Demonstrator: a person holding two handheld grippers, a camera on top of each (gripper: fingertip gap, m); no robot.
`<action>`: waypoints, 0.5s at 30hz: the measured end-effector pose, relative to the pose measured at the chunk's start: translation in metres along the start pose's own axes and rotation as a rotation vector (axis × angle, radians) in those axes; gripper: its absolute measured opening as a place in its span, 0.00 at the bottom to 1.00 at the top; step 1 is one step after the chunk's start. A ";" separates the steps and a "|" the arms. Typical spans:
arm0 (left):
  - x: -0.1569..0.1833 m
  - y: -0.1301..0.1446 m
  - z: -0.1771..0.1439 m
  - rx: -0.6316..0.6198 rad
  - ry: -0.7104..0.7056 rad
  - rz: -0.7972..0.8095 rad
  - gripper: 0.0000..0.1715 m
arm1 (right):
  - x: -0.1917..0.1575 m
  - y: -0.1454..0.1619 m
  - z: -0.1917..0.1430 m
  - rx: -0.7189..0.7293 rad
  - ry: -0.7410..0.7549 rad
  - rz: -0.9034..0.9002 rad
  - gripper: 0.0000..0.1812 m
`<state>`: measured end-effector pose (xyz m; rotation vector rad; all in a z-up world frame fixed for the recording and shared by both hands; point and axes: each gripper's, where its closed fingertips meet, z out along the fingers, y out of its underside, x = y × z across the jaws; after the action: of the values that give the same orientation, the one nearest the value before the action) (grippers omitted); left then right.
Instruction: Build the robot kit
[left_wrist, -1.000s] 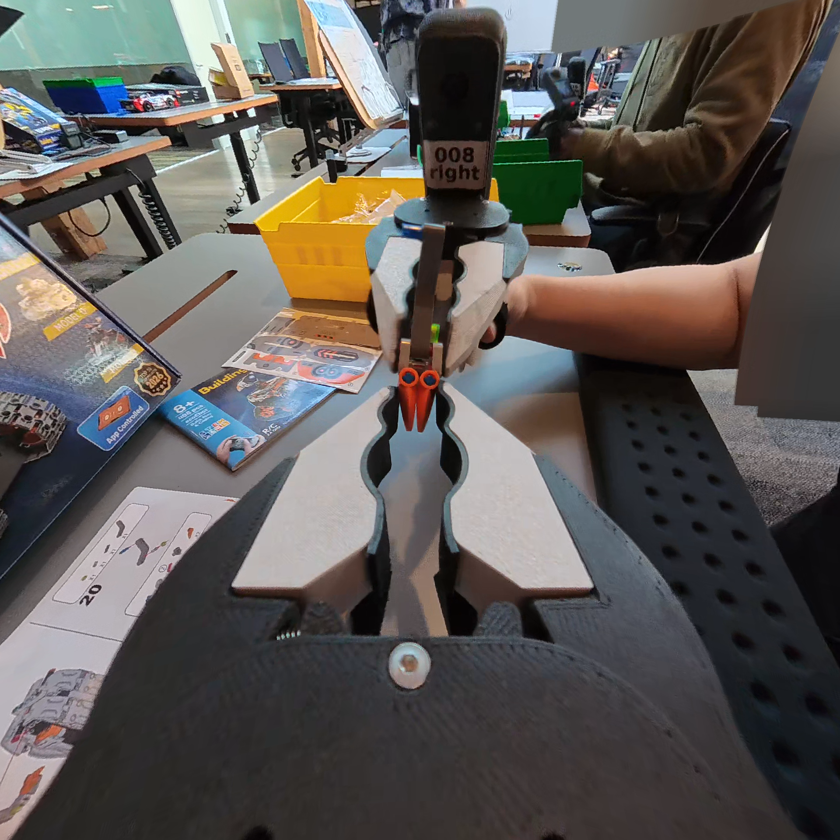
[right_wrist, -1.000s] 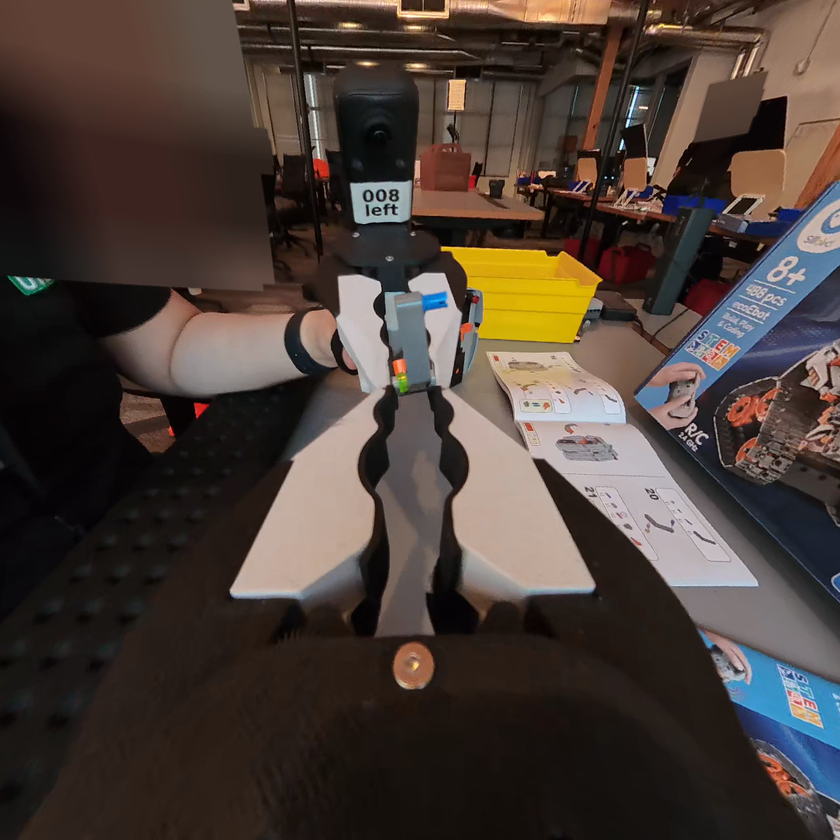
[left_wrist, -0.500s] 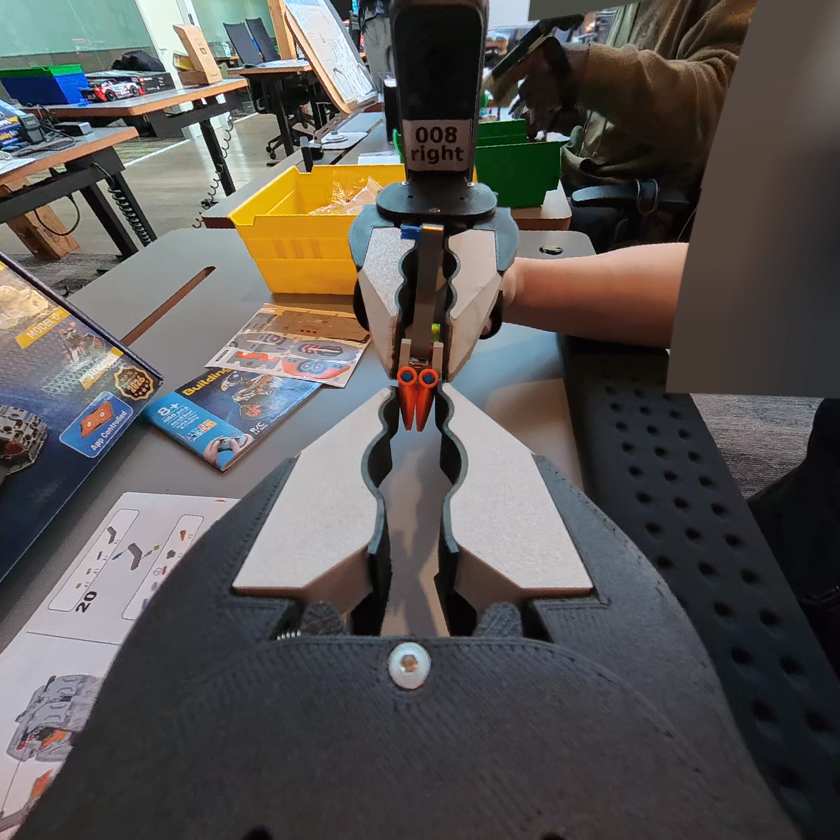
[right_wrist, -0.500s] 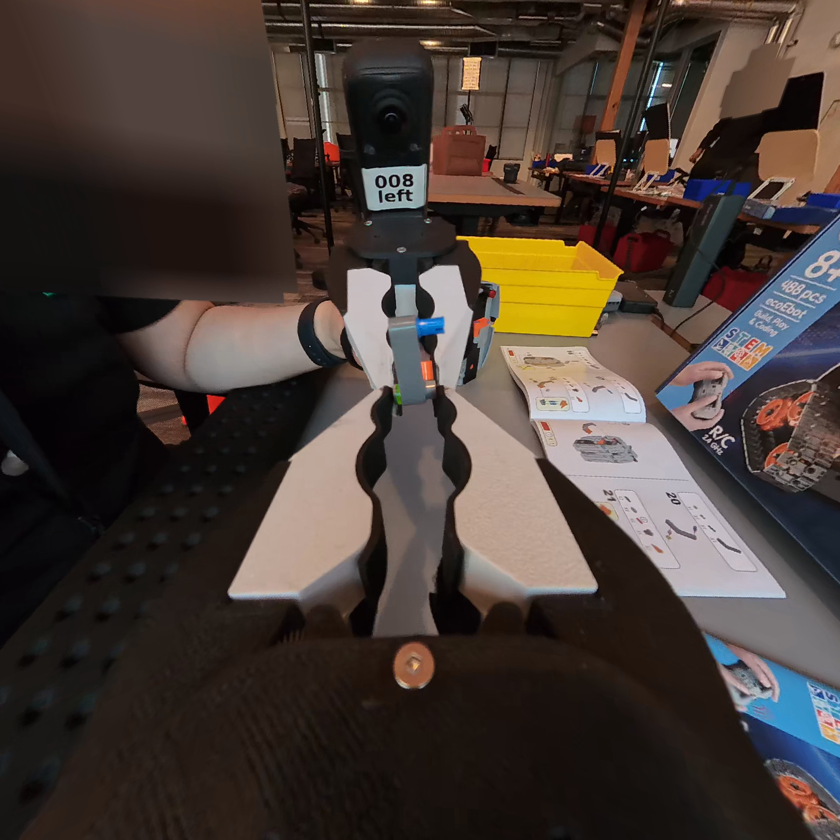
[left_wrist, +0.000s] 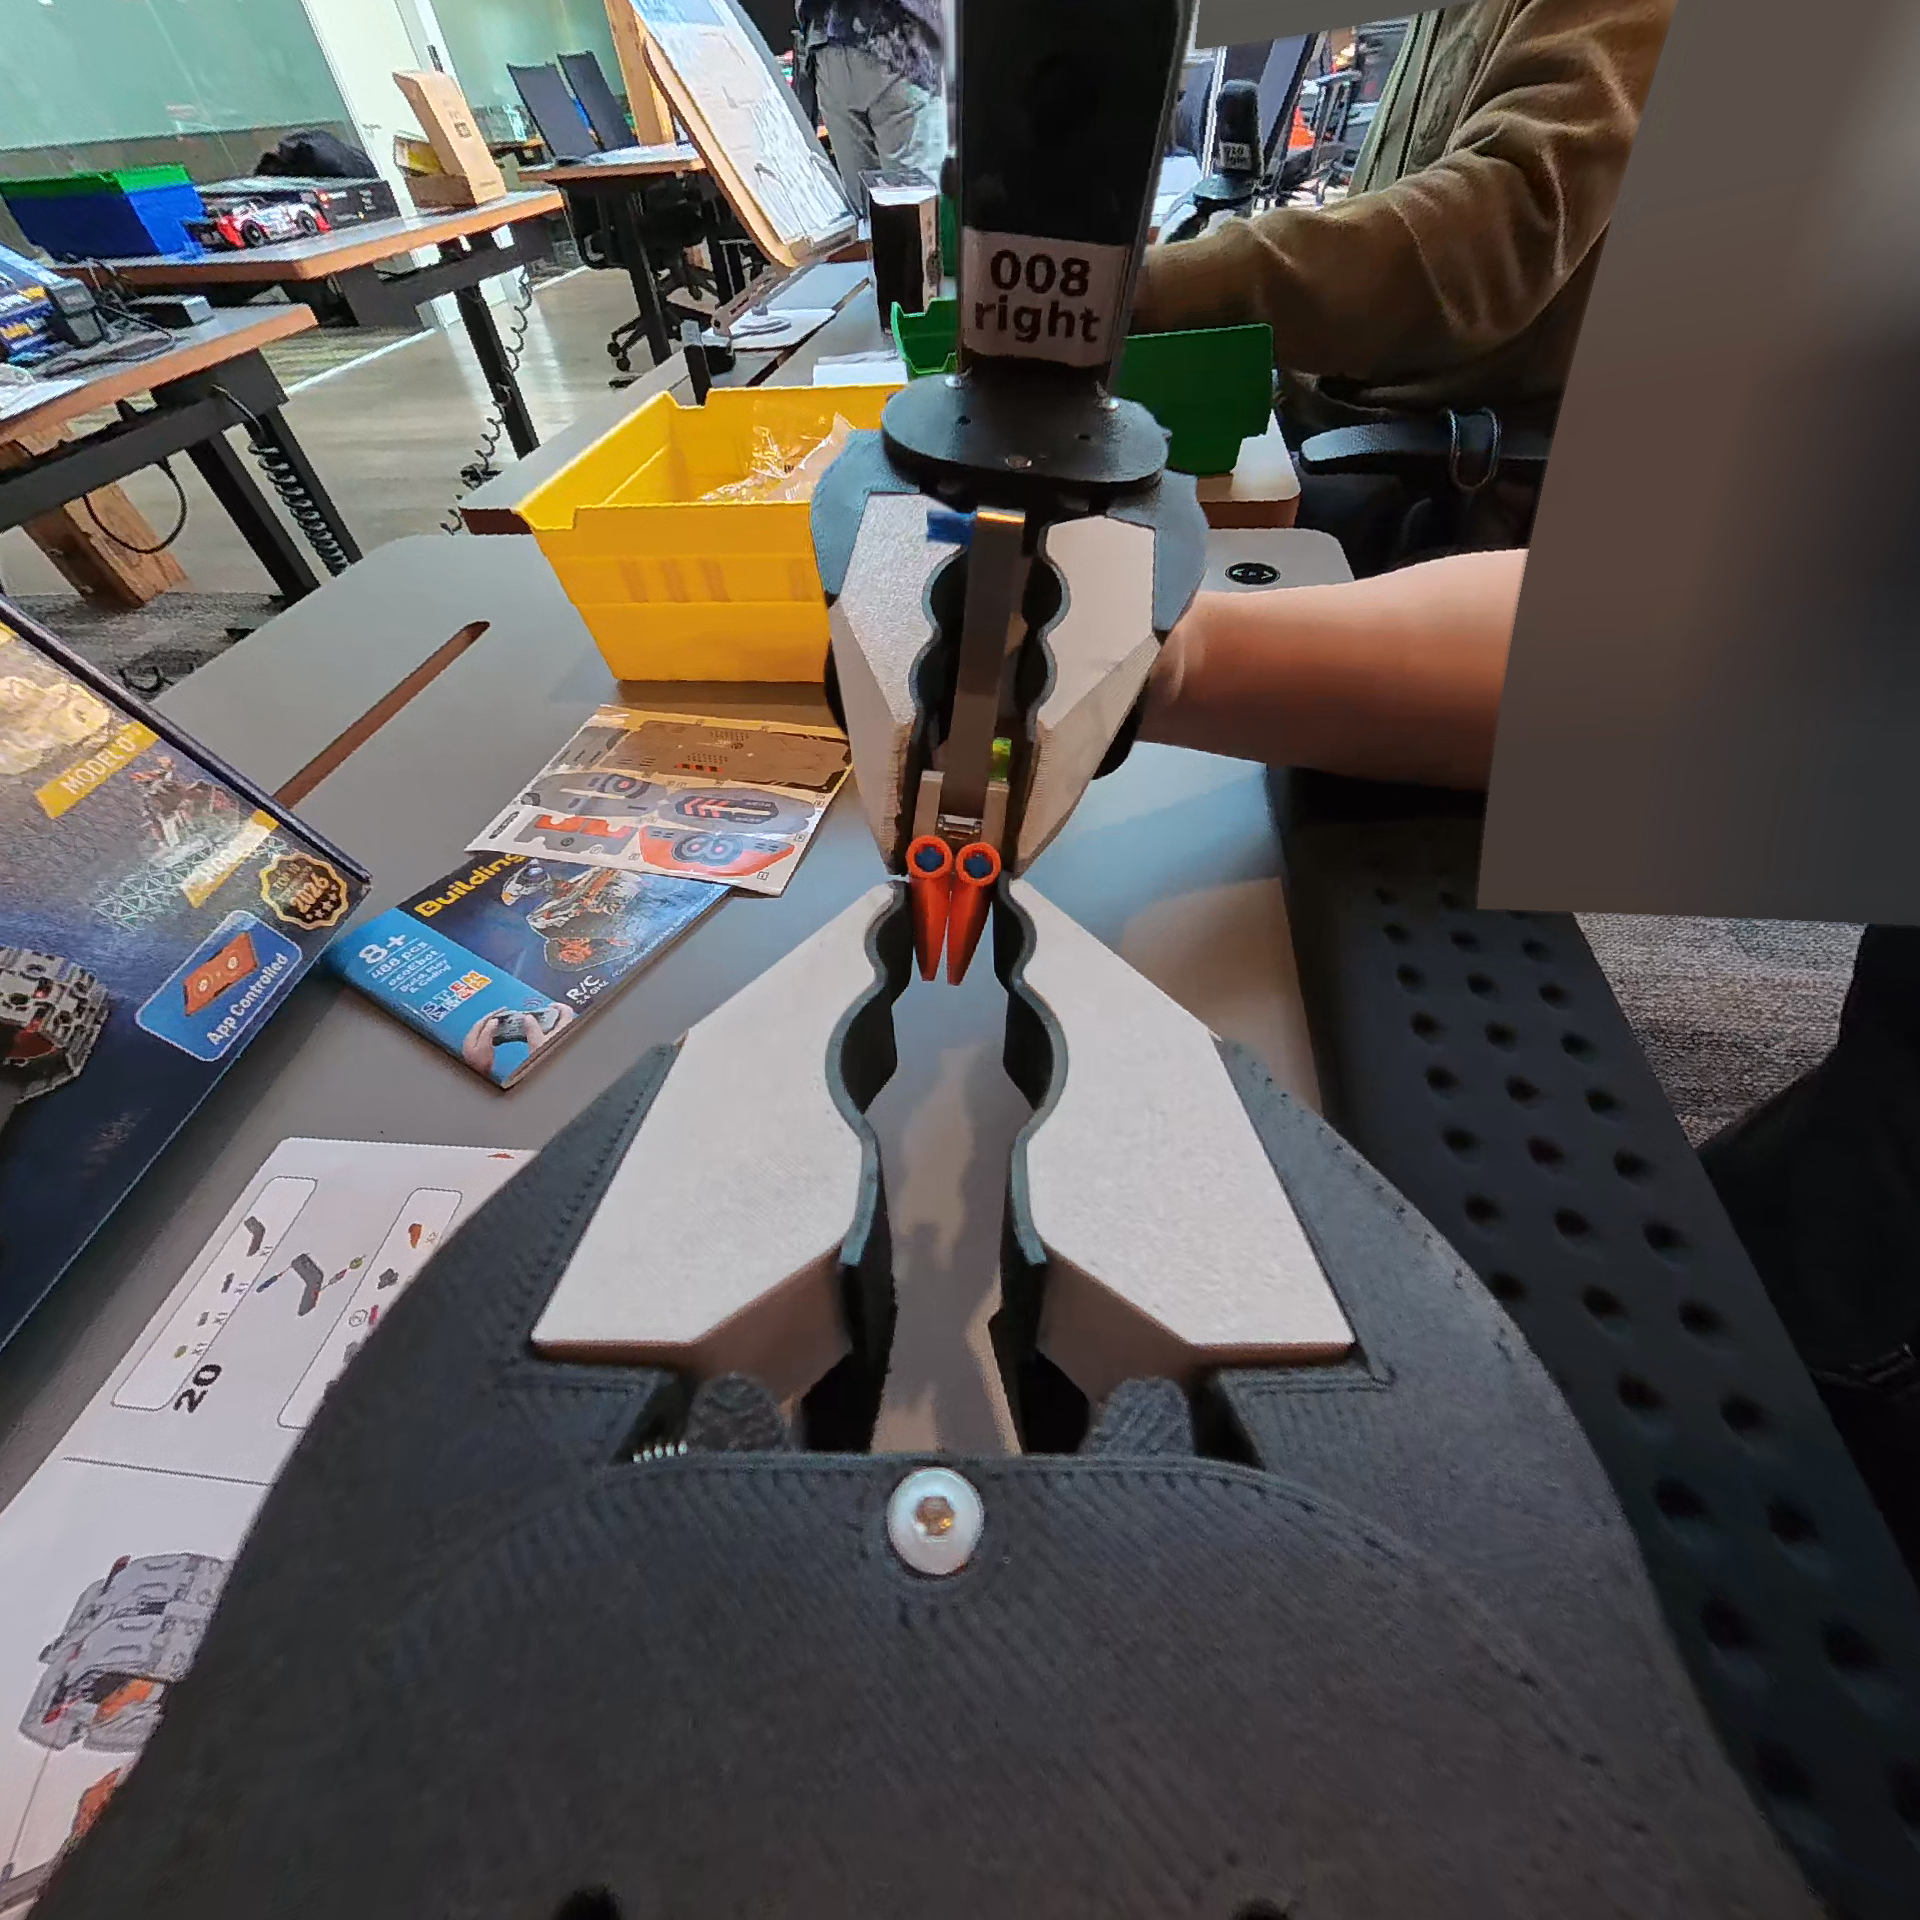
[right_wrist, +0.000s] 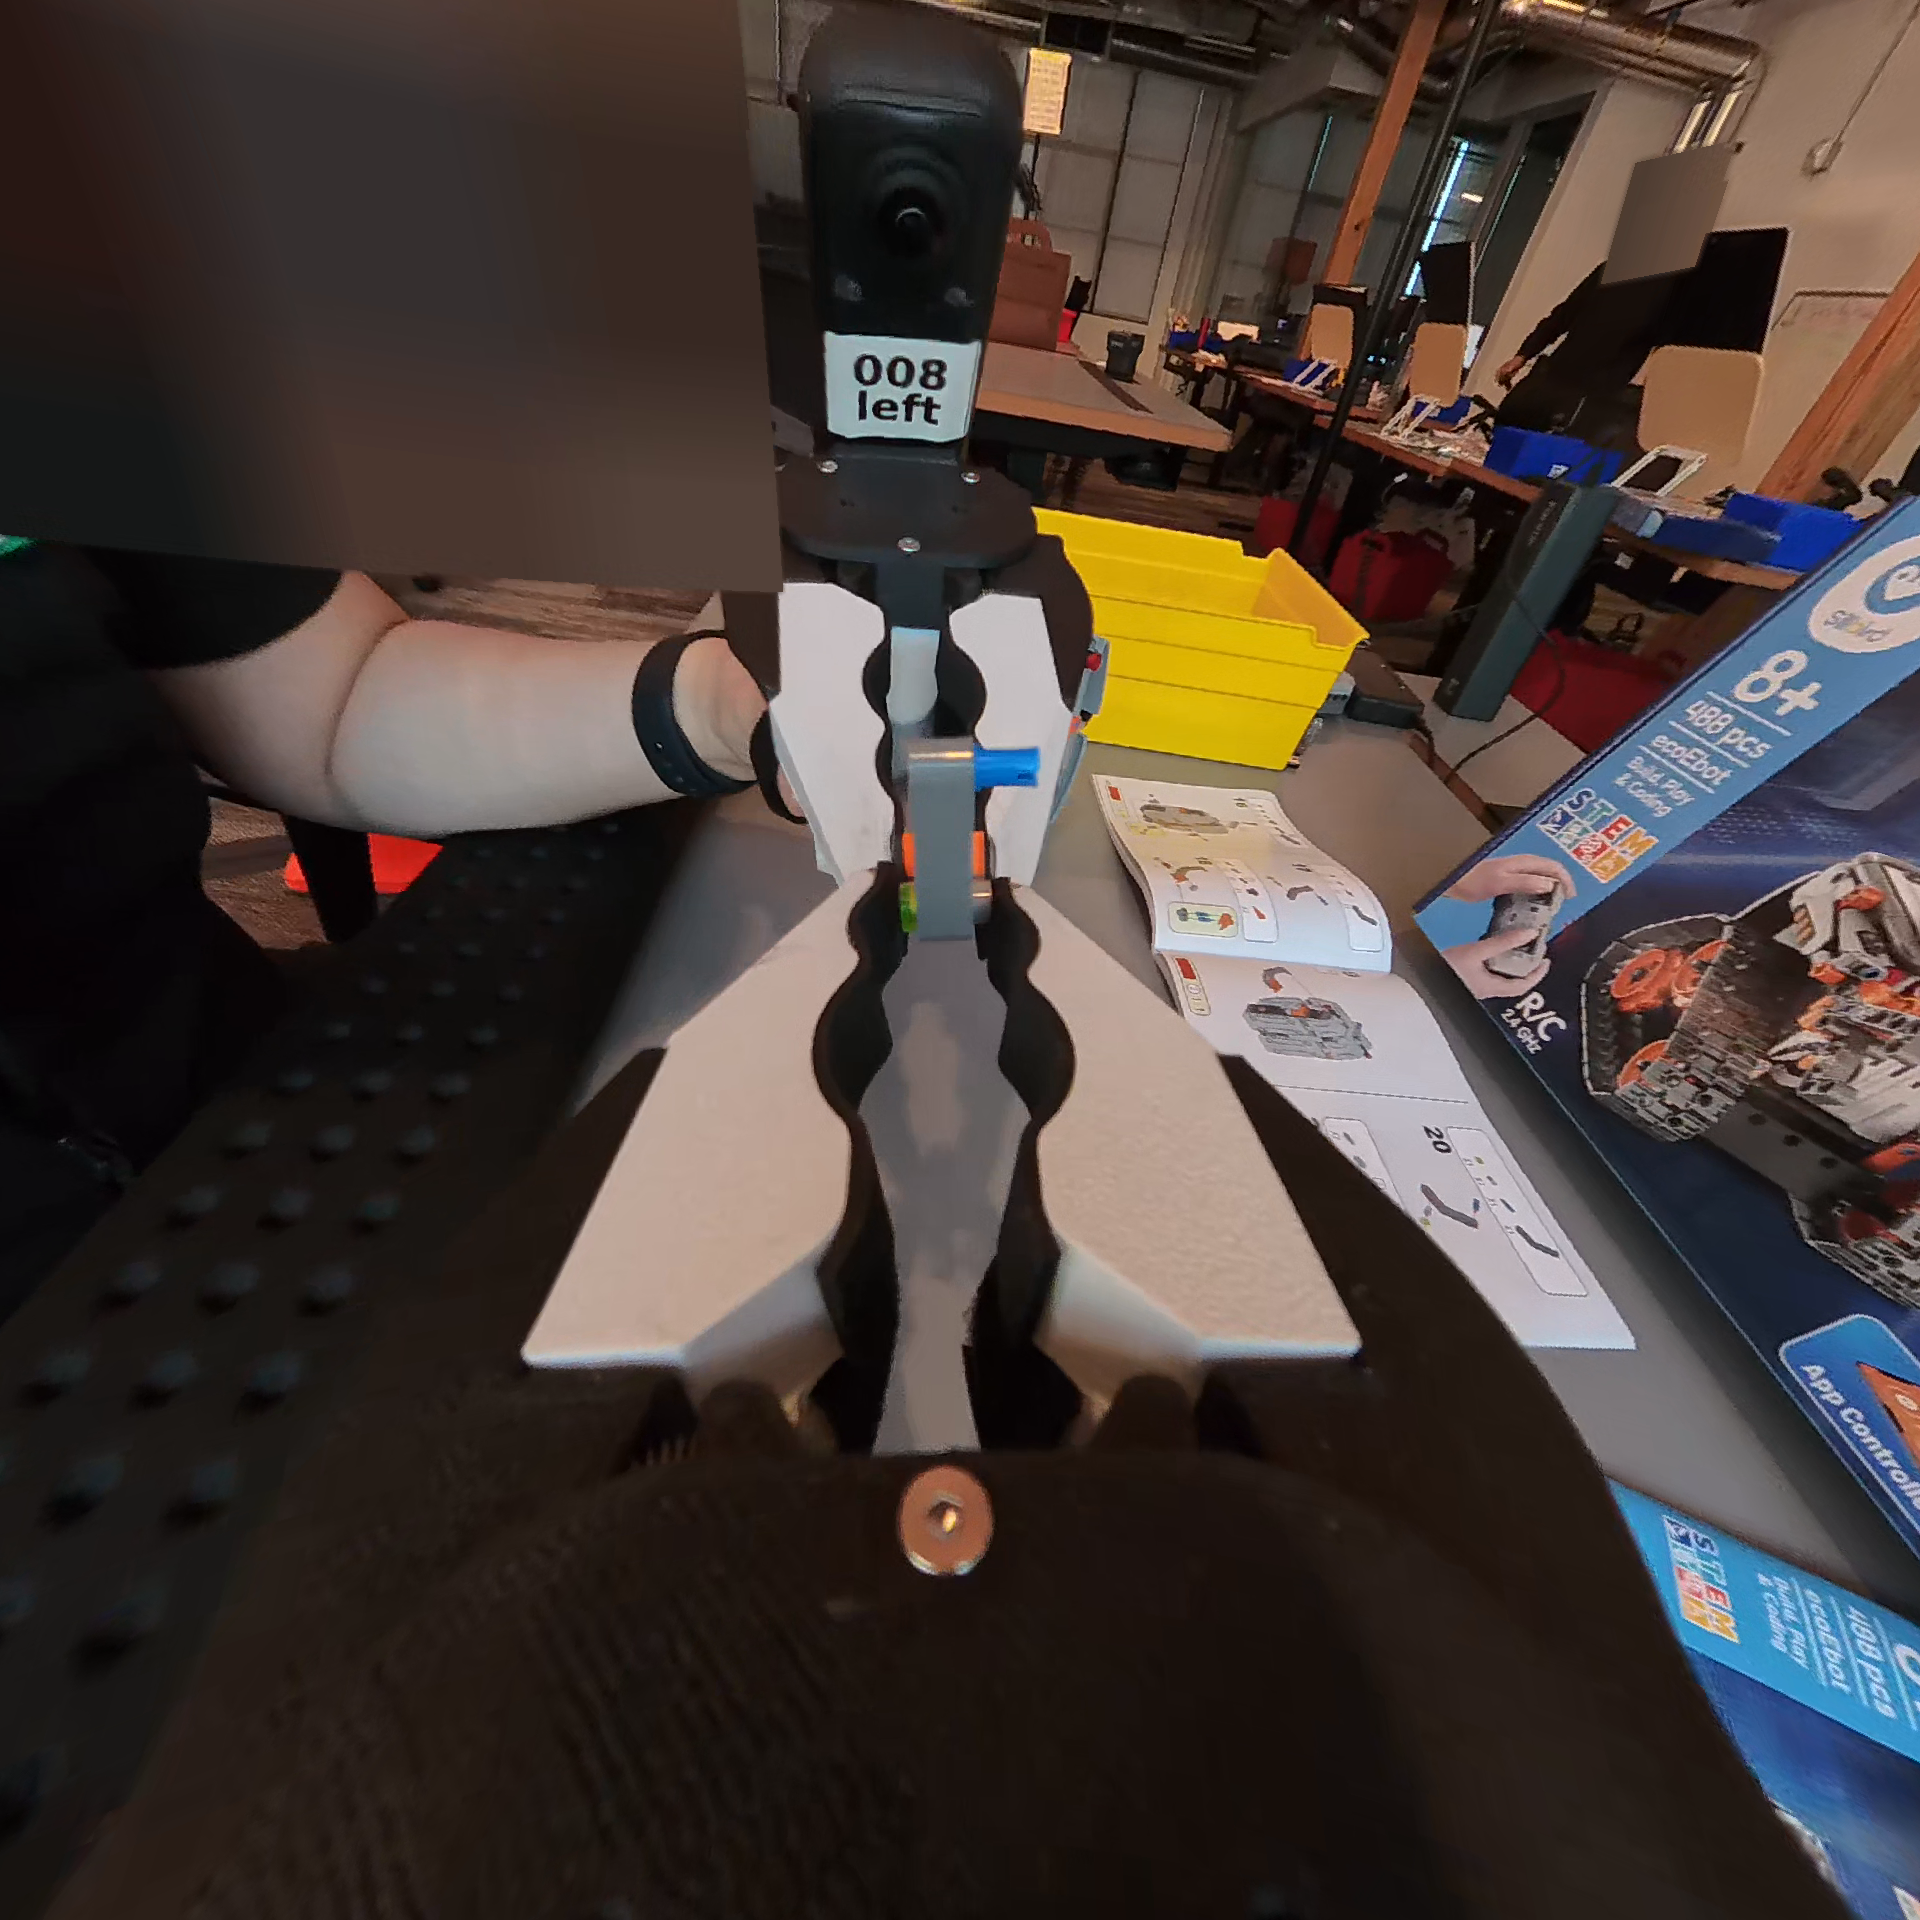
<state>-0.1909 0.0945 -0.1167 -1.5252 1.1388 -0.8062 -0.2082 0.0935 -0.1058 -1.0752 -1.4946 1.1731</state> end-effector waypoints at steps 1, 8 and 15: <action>-0.001 0.001 0.000 -0.002 -0.001 -0.003 0.08 | 0.001 0.000 0.001 0.003 0.002 0.003 0.09; -0.002 0.000 -0.004 -0.008 -0.018 0.043 0.08 | -0.001 -0.005 -0.007 0.045 -0.048 0.079 0.10; 0.000 0.000 -0.001 -0.005 -0.020 0.060 0.08 | -0.002 -0.005 -0.008 0.046 -0.029 0.004 0.09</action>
<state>-0.1923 0.0940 -0.1168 -1.4934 1.1671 -0.7470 -0.2005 0.0917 -0.1006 -1.0343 -1.4816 1.2250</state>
